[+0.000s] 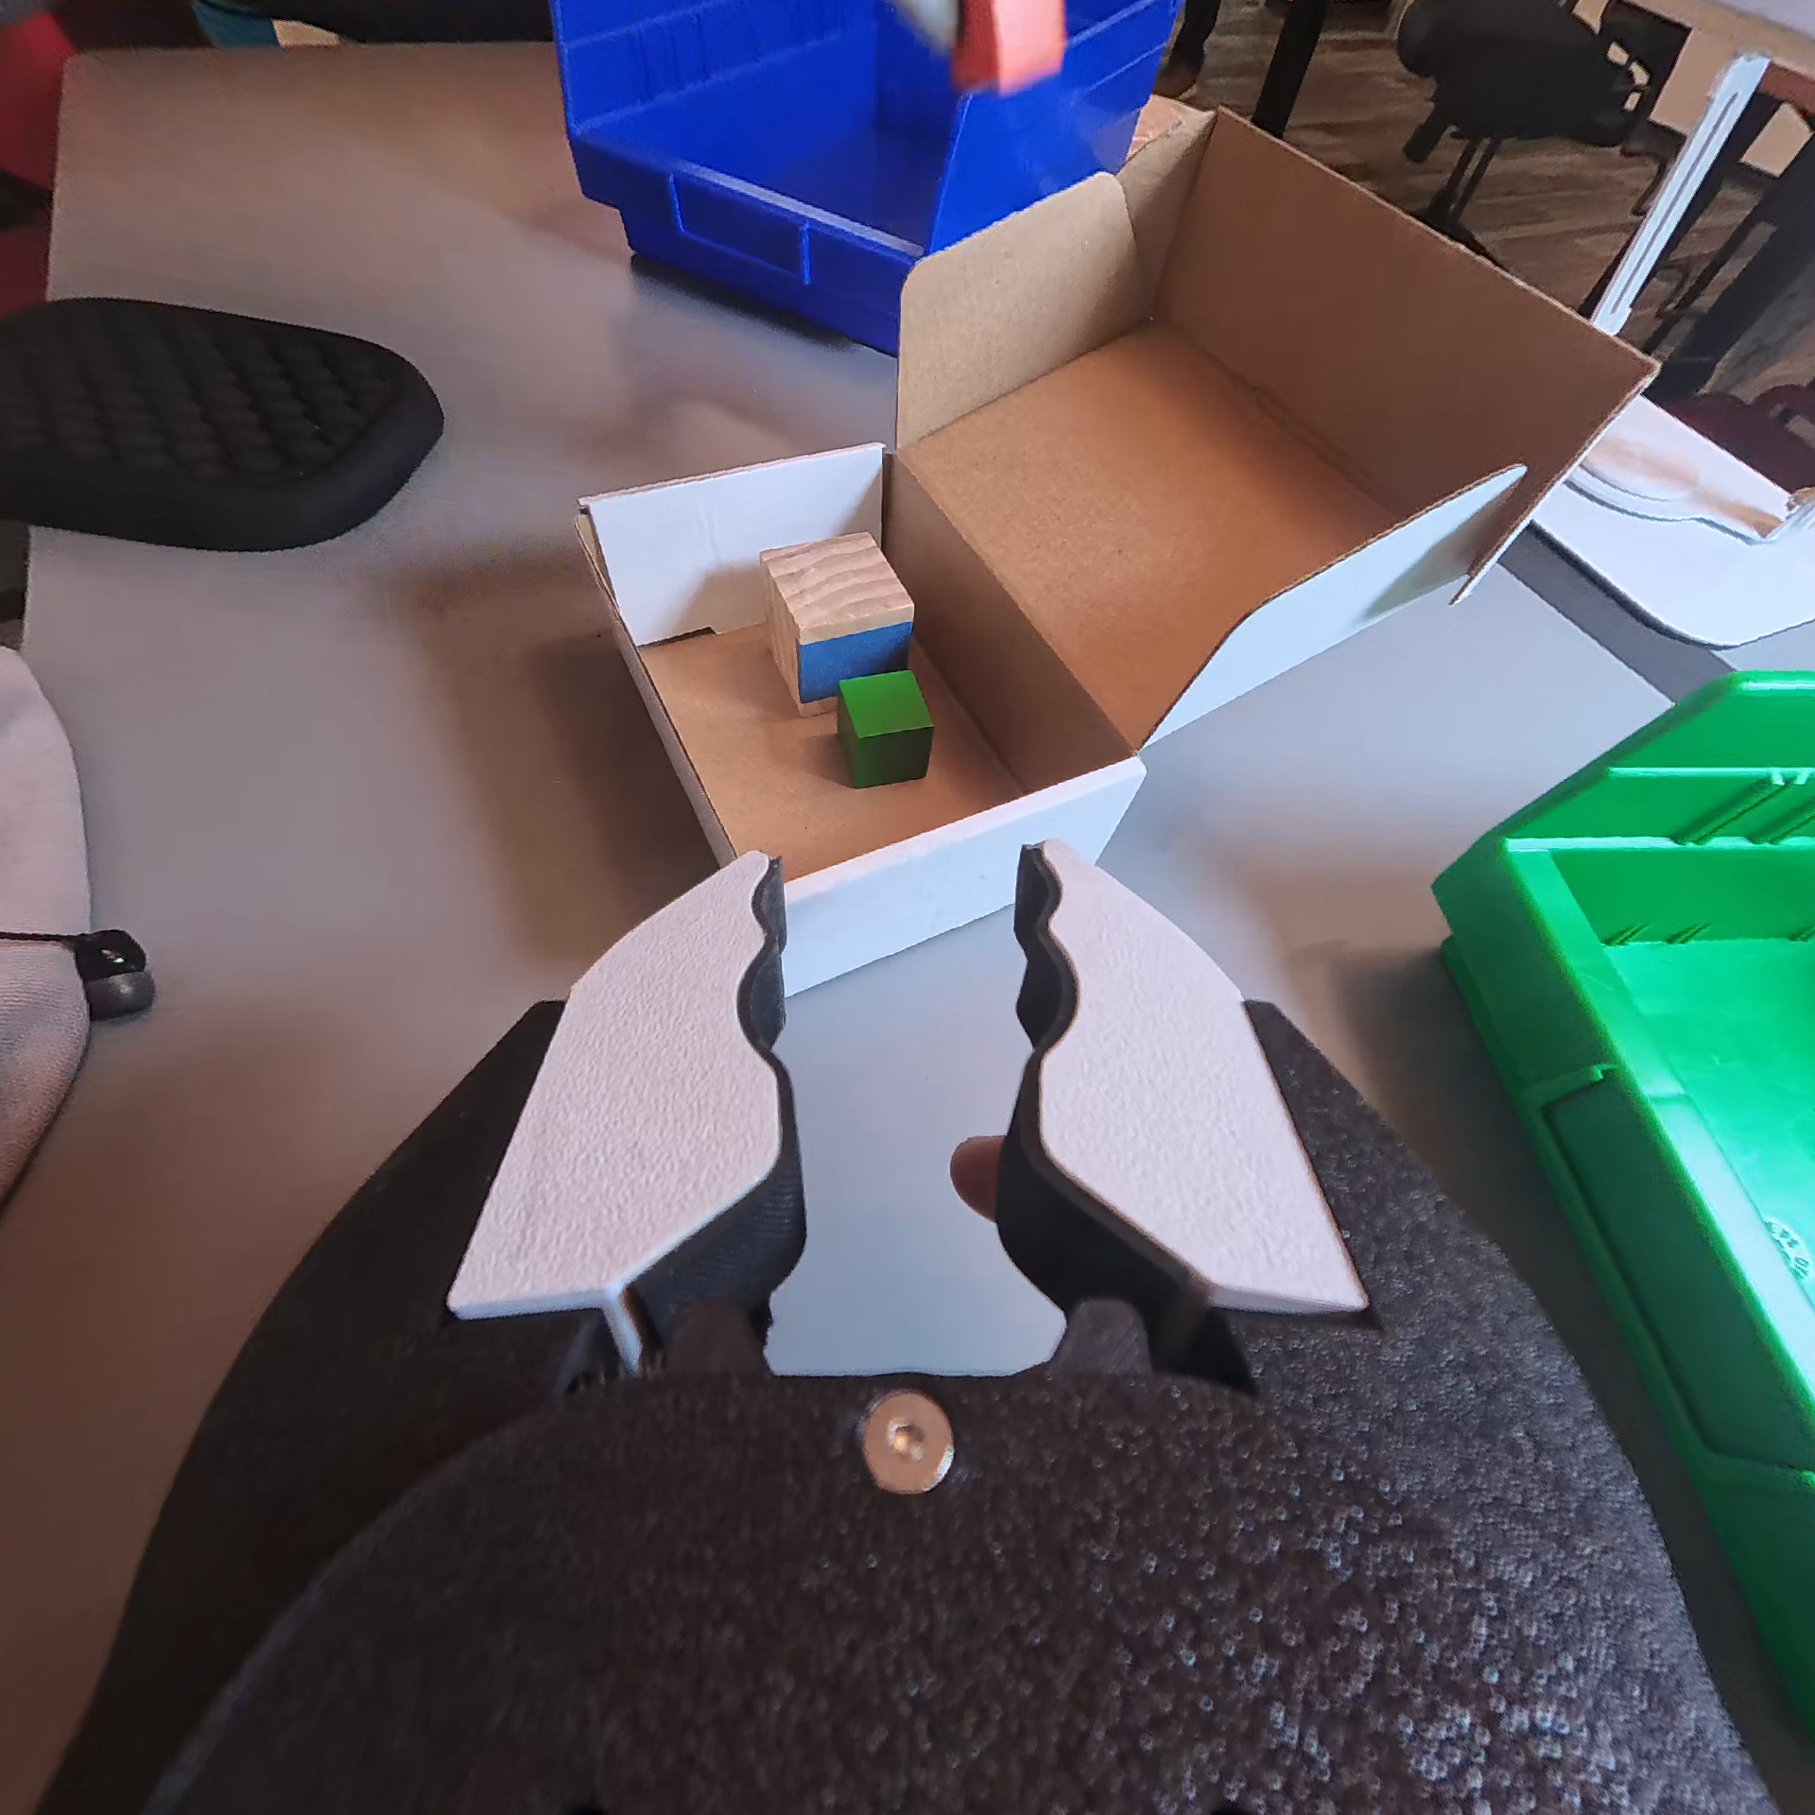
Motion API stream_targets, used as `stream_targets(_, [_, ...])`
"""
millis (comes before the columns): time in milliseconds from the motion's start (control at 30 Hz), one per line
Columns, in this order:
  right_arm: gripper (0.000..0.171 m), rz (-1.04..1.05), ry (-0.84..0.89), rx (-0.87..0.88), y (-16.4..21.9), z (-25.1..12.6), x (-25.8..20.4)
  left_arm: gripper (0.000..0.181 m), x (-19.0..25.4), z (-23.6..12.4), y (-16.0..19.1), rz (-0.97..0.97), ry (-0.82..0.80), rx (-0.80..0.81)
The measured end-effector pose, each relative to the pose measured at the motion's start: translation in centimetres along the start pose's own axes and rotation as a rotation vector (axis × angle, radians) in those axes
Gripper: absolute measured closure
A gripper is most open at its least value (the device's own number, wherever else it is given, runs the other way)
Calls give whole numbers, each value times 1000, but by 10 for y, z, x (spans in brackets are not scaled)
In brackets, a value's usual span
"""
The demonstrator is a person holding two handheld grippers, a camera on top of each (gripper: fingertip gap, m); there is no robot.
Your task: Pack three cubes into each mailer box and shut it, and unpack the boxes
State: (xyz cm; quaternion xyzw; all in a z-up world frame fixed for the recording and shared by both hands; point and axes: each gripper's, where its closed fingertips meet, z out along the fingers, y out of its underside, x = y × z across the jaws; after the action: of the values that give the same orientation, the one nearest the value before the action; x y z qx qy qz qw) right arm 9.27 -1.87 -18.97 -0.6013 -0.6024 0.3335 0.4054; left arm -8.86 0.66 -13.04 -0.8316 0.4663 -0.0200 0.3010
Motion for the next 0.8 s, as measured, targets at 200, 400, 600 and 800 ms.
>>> stream_targets(200, [127, 2, 9, 6, 0, -3, 2, 160, 96, 90, -35, 152, 206, -71])
stream_targets(400, [127, -4, 13, 2, 1, -4, 3, 160, 110, 131, -30, 238, 219, -188])
stream_targets(600, [127, -3, 12, 3, 1, -5, 4, 146, 112, 132, -22, 245, 219, -220])
stream_targets(800, [127, 16, 24, 9, 1, -5, 7, 144, 78, 68, -48, 81, 80, 80])
